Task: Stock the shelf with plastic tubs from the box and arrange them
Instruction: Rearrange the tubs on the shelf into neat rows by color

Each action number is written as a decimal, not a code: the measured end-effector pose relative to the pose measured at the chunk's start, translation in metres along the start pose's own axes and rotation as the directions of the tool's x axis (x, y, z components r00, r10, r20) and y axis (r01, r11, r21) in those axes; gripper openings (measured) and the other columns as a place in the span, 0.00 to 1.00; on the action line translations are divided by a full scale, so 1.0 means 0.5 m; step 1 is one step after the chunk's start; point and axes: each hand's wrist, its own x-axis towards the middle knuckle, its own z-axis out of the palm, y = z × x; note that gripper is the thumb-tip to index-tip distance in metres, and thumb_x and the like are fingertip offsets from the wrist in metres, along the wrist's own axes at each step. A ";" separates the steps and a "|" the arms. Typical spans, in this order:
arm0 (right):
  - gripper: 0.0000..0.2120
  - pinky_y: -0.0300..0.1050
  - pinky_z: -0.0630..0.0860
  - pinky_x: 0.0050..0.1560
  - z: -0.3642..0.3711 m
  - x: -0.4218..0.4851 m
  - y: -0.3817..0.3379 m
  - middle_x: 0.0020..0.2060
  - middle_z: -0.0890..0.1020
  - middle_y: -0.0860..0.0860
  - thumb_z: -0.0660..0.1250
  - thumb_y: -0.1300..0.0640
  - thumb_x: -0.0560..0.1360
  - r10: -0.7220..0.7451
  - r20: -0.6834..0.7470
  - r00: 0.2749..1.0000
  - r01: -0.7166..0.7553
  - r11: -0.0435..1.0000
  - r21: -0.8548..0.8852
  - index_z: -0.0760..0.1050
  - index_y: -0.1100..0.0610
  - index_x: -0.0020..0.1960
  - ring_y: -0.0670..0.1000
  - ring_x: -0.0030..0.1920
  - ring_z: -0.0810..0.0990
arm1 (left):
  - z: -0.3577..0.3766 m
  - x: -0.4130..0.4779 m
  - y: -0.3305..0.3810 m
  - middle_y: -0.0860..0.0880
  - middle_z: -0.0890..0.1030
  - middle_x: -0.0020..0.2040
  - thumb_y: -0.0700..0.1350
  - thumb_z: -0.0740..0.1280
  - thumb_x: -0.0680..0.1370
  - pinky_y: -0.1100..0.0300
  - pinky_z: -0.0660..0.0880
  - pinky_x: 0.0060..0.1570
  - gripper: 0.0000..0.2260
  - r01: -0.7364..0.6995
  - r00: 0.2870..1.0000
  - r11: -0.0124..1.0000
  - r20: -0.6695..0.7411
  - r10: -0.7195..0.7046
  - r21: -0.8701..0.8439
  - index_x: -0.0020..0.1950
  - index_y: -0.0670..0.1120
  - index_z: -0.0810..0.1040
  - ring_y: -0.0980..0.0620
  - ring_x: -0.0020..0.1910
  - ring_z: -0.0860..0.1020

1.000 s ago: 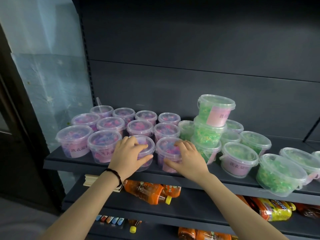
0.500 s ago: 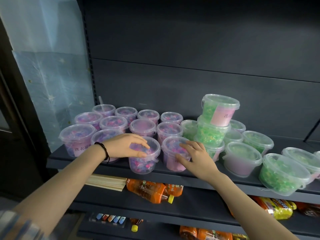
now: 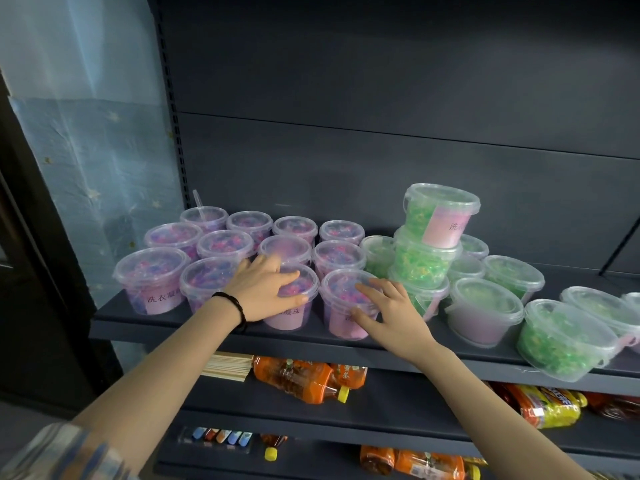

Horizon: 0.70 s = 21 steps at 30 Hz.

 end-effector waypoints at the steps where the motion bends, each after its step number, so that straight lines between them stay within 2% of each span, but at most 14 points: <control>1: 0.25 0.46 0.60 0.69 0.001 -0.001 -0.001 0.71 0.68 0.50 0.63 0.45 0.77 0.002 0.000 1.000 -0.002 1.000 0.004 0.69 0.51 0.72 0.52 0.72 0.59 | 0.004 -0.001 -0.002 0.53 0.61 0.49 0.70 0.52 0.76 0.54 0.60 0.59 0.30 0.015 1.000 1.000 -0.012 -0.015 -0.022 0.74 0.57 0.66 0.54 0.51 0.62; 4: 0.25 0.48 0.60 0.71 0.006 -0.003 -0.003 0.71 0.67 0.50 0.62 0.44 0.78 0.007 -0.003 1.000 -0.007 1.000 -0.001 0.68 0.51 0.72 0.53 0.72 0.59 | 0.008 -0.009 0.000 0.53 0.62 0.50 0.71 0.50 0.75 0.54 0.61 0.61 0.32 0.033 0.999 0.998 -0.039 -0.035 -0.052 0.75 0.58 0.65 0.53 0.52 0.62; 7: 0.26 0.51 0.60 0.72 0.008 0.001 -0.005 0.71 0.68 0.50 0.63 0.43 0.77 0.018 -0.004 1.000 -0.018 0.999 -0.032 0.69 0.51 0.72 0.53 0.72 0.59 | 0.004 -0.028 -0.017 0.53 0.71 0.58 0.72 0.43 0.73 0.53 0.62 0.64 0.36 0.008 0.991 1.000 -0.132 -0.011 -0.020 0.75 0.56 0.66 0.52 0.60 0.66; 9: 0.26 0.52 0.59 0.72 0.005 0.011 -0.008 0.71 0.68 0.49 0.64 0.42 0.76 -0.006 -0.003 1.000 0.005 0.998 -0.062 0.69 0.50 0.71 0.53 0.72 0.60 | -0.002 -0.047 -0.057 0.51 0.74 0.63 0.68 0.48 0.77 0.51 0.64 0.62 0.31 0.033 0.961 0.998 -0.271 -0.045 -0.046 0.72 0.54 0.71 0.49 0.64 0.67; 11: 0.25 0.52 0.58 0.72 0.003 0.022 -0.016 0.71 0.68 0.48 0.64 0.42 0.76 -0.039 0.004 0.999 0.039 0.996 -0.074 0.69 0.48 0.71 0.52 0.73 0.60 | -0.006 -0.070 -0.109 0.49 0.74 0.64 0.62 0.57 0.79 0.47 0.64 0.61 0.23 0.112 0.931 0.992 -0.344 -0.126 -0.060 0.69 0.53 0.74 0.46 0.65 0.67; 13: 0.25 0.52 0.56 0.72 0.009 0.032 -0.035 0.71 0.68 0.47 0.64 0.43 0.76 -0.086 0.006 0.996 0.087 0.995 -0.057 0.68 0.47 0.71 0.52 0.73 0.61 | -0.010 -0.096 -0.156 0.49 0.73 0.66 0.64 0.60 0.77 0.46 0.62 0.63 0.23 0.225 0.913 0.973 -0.336 -0.232 -0.059 0.67 0.55 0.76 0.44 0.66 0.65; 16: 0.25 0.51 0.56 0.72 0.031 0.044 -0.085 0.71 0.69 0.48 0.63 0.42 0.76 -0.201 0.029 0.979 0.203 0.978 -0.052 0.68 0.47 0.71 0.51 0.72 0.63 | -0.020 -0.132 -0.207 0.51 0.68 0.71 0.75 0.52 0.69 0.44 0.56 0.67 0.32 0.347 0.911 0.937 -0.224 -0.346 -0.036 0.67 0.63 0.73 0.44 0.70 0.59; 19: 0.24 0.51 0.55 0.73 0.064 0.060 -0.141 0.71 0.69 0.47 0.61 0.43 0.77 -0.302 0.043 0.952 0.305 0.949 -0.086 0.68 0.47 0.72 0.50 0.73 0.62 | -0.022 -0.151 -0.226 0.55 0.66 0.73 0.81 0.46 0.60 0.47 0.49 0.69 0.39 0.331 0.936 0.943 -0.114 -0.334 -0.039 0.65 0.68 0.72 0.48 0.73 0.57; 21: 0.23 0.52 0.55 0.73 0.084 0.070 -0.171 0.71 0.69 0.47 0.60 0.42 0.78 -0.310 0.044 0.950 0.313 0.946 -0.080 0.68 0.46 0.71 0.51 0.73 0.62 | -0.016 -0.153 -0.225 0.57 0.68 0.70 0.82 0.48 0.59 0.48 0.49 0.69 0.40 0.313 0.941 0.945 -0.102 -0.323 -0.098 0.64 0.67 0.73 0.50 0.73 0.58</control>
